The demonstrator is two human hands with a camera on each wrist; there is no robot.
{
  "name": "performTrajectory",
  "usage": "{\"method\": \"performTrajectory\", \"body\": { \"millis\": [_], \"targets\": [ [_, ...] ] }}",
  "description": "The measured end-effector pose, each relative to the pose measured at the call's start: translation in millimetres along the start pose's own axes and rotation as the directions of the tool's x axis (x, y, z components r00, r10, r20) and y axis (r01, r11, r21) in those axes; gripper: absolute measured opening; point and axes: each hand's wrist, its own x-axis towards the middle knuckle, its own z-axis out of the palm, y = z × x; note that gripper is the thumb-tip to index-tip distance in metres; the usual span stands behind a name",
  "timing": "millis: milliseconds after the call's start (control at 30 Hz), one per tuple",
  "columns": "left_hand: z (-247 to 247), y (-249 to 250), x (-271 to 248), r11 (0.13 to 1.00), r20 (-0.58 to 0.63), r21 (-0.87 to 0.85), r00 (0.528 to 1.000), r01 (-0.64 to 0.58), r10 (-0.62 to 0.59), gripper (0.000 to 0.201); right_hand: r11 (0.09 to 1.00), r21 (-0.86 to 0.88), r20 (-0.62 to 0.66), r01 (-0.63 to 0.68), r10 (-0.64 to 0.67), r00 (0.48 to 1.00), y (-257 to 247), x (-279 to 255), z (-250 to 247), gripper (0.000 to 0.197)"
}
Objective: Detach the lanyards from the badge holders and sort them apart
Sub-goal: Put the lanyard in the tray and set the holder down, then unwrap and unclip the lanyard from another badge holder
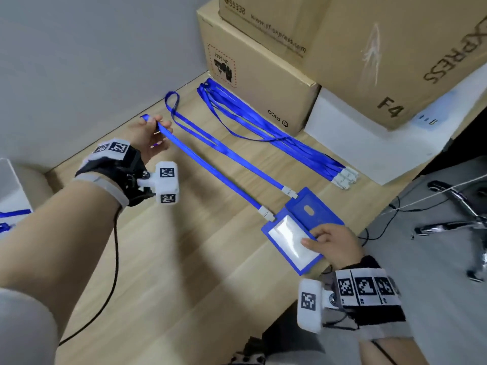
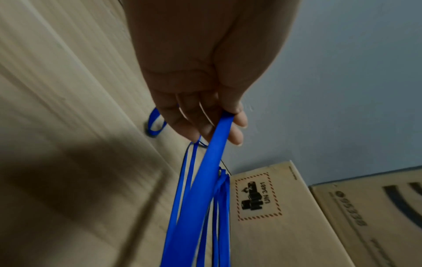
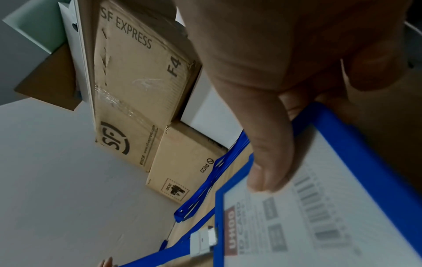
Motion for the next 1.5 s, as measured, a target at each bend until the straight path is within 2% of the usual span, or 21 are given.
{"method": "performTrajectory", "body": {
  "millis": [100,267,467,533,600,700,833,933,1000,1067,1133,1267,1400,1500],
  "targets": [
    [-1,3,25,0.998,-0.065,0.054,0.998,0.022,-0.018,0.028,0.999,-0.048,-0.037,-0.026,0.024,0.999,5,3,-4,0.024],
    [-1,5,63,0.979,-0.139,0.195,0.99,0.053,-0.026,0.024,0.998,-0.026,-0.107,-0.061,0.058,0.993,3,8,-7,0.022],
    [11,2,112,0.947,-0.291,0.296,0.956,0.125,-0.035,0.024,0.994,-0.034,-0.177,-0.102,0.094,0.98,3,15,-14,0.022],
    [19,-3,119,0.91,-0.295,0.381,0.954,0.163,-0.047,0.031,0.993,-0.058,-0.196,-0.107,0.094,0.976,1,17,-14,0.023],
    [25,-8,123,0.887,-0.275,0.438,0.961,0.146,-0.022,0.033,0.991,-0.085,-0.215,-0.108,0.088,0.973,-1,18,-14,0.024],
    [26,-13,125,0.887,-0.257,0.449,0.966,0.106,0.015,0.029,0.983,-0.131,-0.226,-0.129,0.097,0.969,-3,20,-15,0.024],
    [18,-13,122,0.924,-0.257,0.369,0.966,0.1,-0.002,0.023,0.98,-0.119,-0.228,-0.16,0.13,0.965,-4,23,-15,0.024],
    [13,-13,100,0.952,-0.295,0.281,0.955,0.123,-0.037,0.011,0.976,-0.131,-0.232,-0.175,0.141,0.962,-6,22,-13,0.025],
    [12,-17,76,0.96,-0.292,0.248,0.955,0.132,-0.056,0.021,0.979,-0.142,-0.232,-0.144,0.109,0.967,-13,19,-11,0.022],
    [11,-22,43,0.99,-0.27,0.089,0.959,0.113,-0.085,0.027,0.986,-0.149,-0.218,-0.072,0.038,0.975,-25,15,-6,0.021],
    [7,-30,6,0.994,-0.225,-0.07,0.97,0.079,-0.093,0.022,0.993,-0.114,-0.184,0.012,-0.033,0.982,-43,13,7,0.02],
    [-27,-52,-75,0.976,-0.166,-0.213,0.982,0.05,-0.086,0.019,0.976,-0.09,-0.048,0.198,-0.203,0.978,-87,11,58,0.024],
    [-79,-75,-151,0.957,-0.266,-0.291,0.96,0.005,-0.086,0.022,0.934,-0.07,0.141,0.35,-0.338,0.931,-130,-3,131,0.022],
    [-125,-90,-201,0.98,-0.421,-0.188,0.907,-0.071,-0.015,0.025,0.923,-0.031,0.324,0.383,-0.354,0.878,-151,-27,195,0.021]
  ]
}}
